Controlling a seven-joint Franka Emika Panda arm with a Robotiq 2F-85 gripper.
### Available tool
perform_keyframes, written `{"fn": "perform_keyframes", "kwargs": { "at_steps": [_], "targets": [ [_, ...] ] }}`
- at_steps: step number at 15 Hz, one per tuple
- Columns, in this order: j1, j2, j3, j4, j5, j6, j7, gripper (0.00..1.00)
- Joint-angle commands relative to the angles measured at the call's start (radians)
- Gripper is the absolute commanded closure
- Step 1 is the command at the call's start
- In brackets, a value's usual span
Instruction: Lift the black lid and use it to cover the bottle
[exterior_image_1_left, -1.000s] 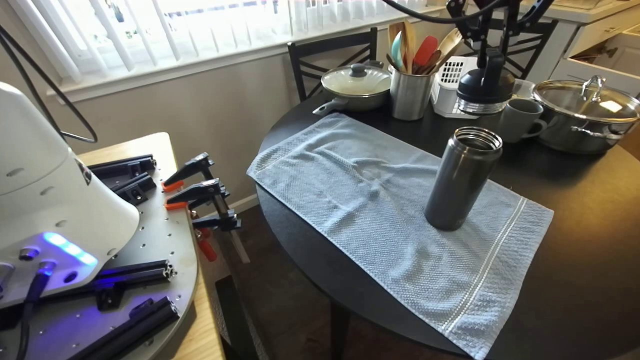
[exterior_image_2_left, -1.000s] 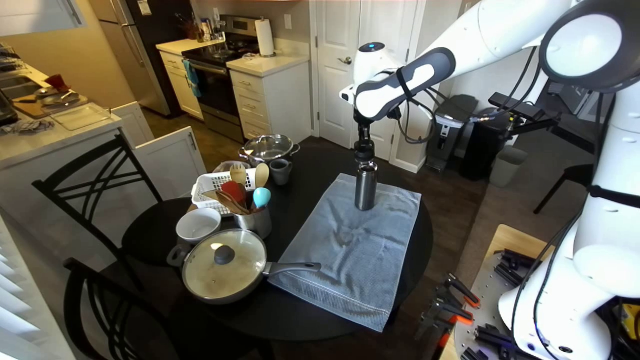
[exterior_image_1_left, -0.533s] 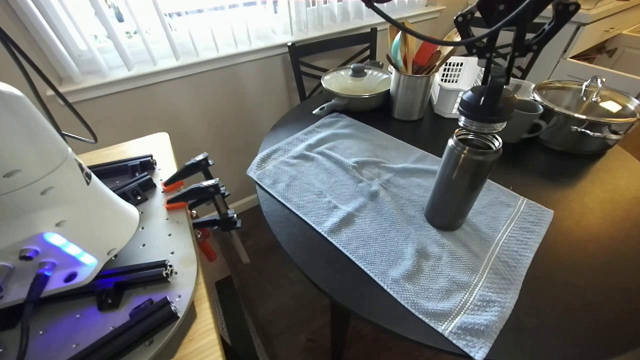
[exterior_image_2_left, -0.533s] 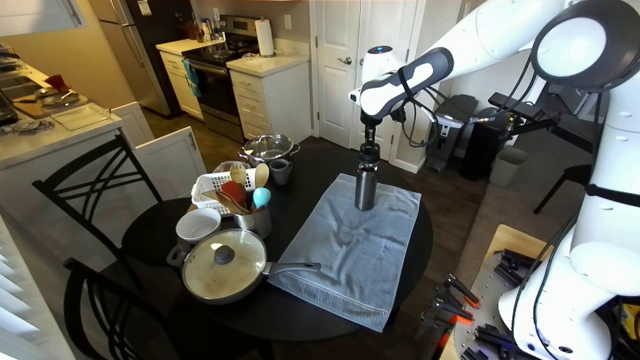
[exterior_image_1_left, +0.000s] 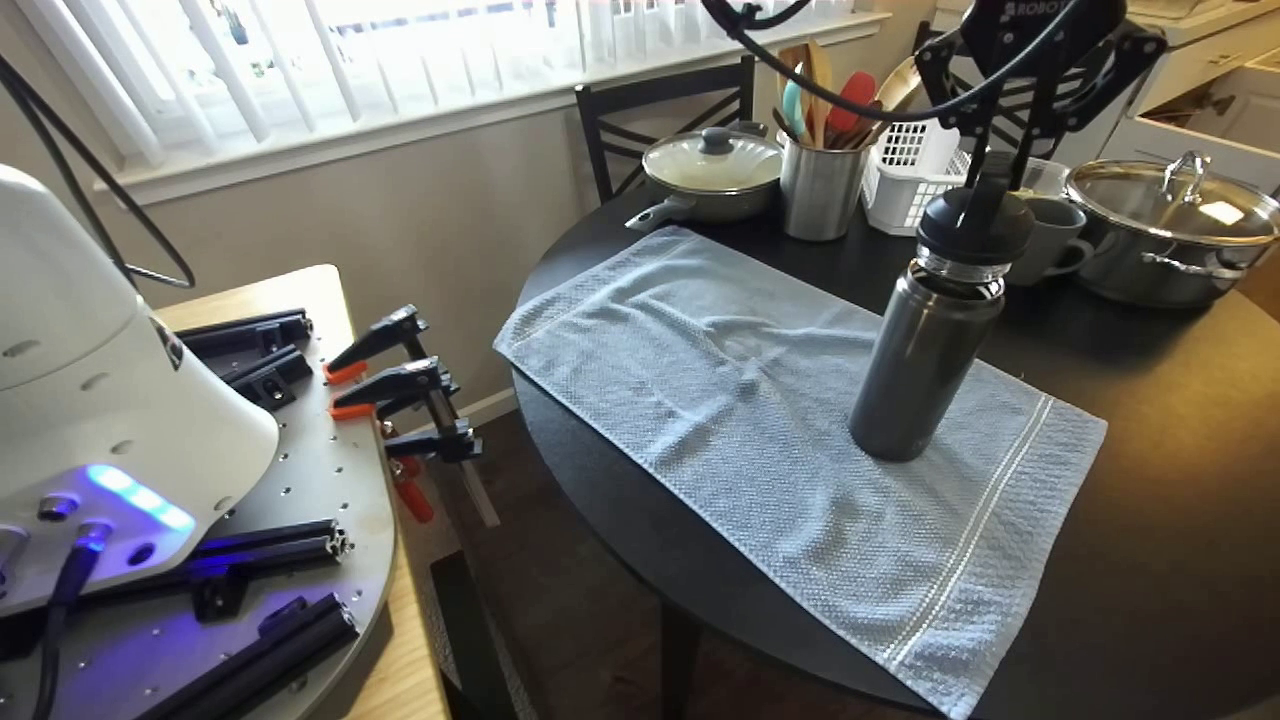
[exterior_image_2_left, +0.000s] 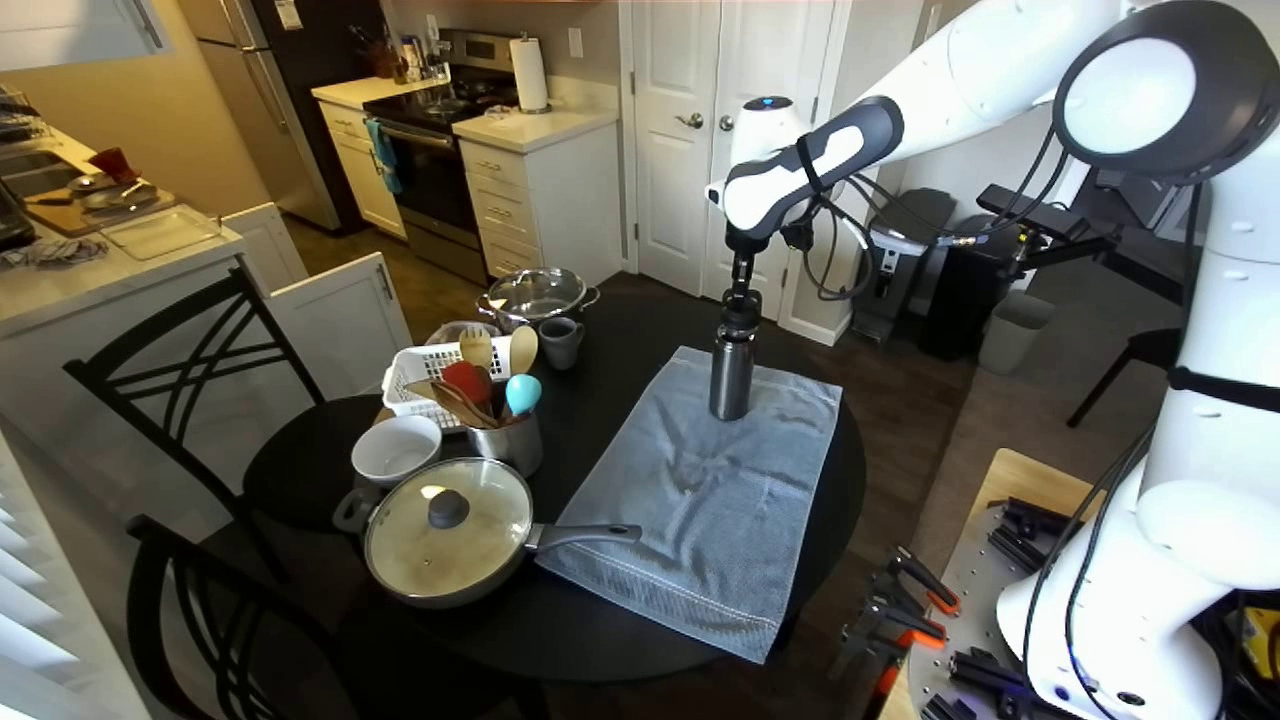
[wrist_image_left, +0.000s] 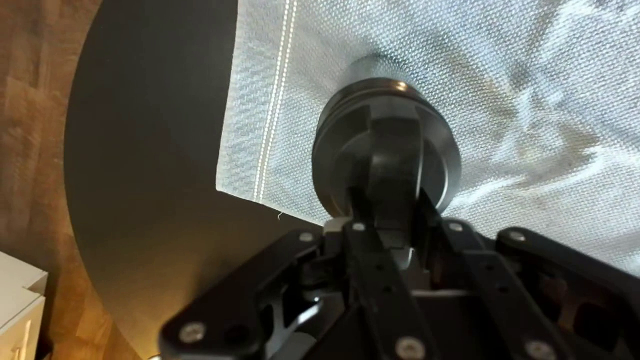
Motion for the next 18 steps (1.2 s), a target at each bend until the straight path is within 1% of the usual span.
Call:
{"fn": "perform_keyframes", "kwargs": {
  "at_steps": [1, 6, 14, 18],
  "targets": [
    [-0.011, 0.000, 0.013, -0.014, 0.025, 0.059, 0.032, 0.93],
    [-0.014, 0.019, 0.021, -0.016, 0.023, 0.093, 0.053, 0.92],
    [-0.016, 0.019, 0.029, -0.012, 0.026, 0.071, 0.042, 0.93],
    [-0.014, 0.018, 0.026, -0.009, 0.017, 0.037, 0.040, 0.92]
  ]
}}
